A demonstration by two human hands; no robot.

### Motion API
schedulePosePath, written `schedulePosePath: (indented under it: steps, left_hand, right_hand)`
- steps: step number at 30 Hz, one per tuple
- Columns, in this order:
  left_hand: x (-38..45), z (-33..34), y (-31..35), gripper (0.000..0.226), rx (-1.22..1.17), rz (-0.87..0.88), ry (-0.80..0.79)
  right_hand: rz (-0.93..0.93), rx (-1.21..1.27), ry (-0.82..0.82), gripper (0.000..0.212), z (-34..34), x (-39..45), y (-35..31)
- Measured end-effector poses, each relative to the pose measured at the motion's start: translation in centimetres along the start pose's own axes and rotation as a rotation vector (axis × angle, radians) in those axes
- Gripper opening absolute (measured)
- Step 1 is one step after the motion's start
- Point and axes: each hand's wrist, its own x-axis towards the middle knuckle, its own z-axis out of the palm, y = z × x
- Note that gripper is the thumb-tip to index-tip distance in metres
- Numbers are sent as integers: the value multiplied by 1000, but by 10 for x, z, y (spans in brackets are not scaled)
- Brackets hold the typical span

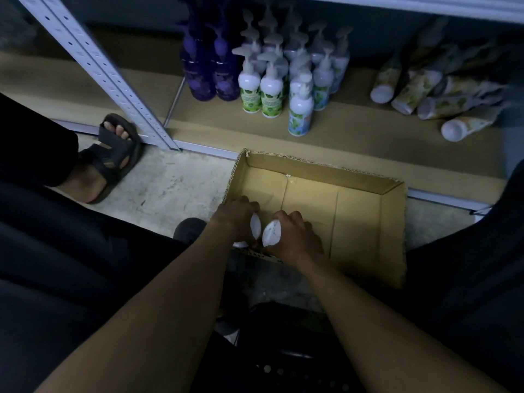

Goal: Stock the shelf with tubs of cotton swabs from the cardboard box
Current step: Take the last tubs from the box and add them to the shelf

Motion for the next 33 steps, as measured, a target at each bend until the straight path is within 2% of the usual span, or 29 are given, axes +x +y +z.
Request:
schedulePosePath:
  steps: [6, 10, 14, 18, 22, 29, 33]
  left_hand:
    - [-2, 1, 5, 81, -25, -2, 30]
    - [-4, -6, 8, 78, -28, -10, -18]
    - [-11, -24, 18, 69, -20, -9, 0]
    - [-21, -49, 26, 77, -8, 8, 27]
    - [-33, -83, 30, 88, 17, 30, 57]
    - [-67, -145, 55, 76, 105, 133, 187]
    - [-91, -172, 65, 84, 106, 158, 249]
  right_hand:
    - [-12, -25, 20, 70, 3, -1, -2]
    - [-19, -26, 26, 71, -3, -3, -2]
    - [-25, -24, 49, 66, -20, -7, -4]
    - [-11, -26, 65, 61, -48, -13, -8]
    - [-43, -48, 119, 73, -81, -24, -10]
    - [-135, -50, 217, 78, -150, -55, -19]
    - [-177, -44, 284, 81, -193, -80, -24]
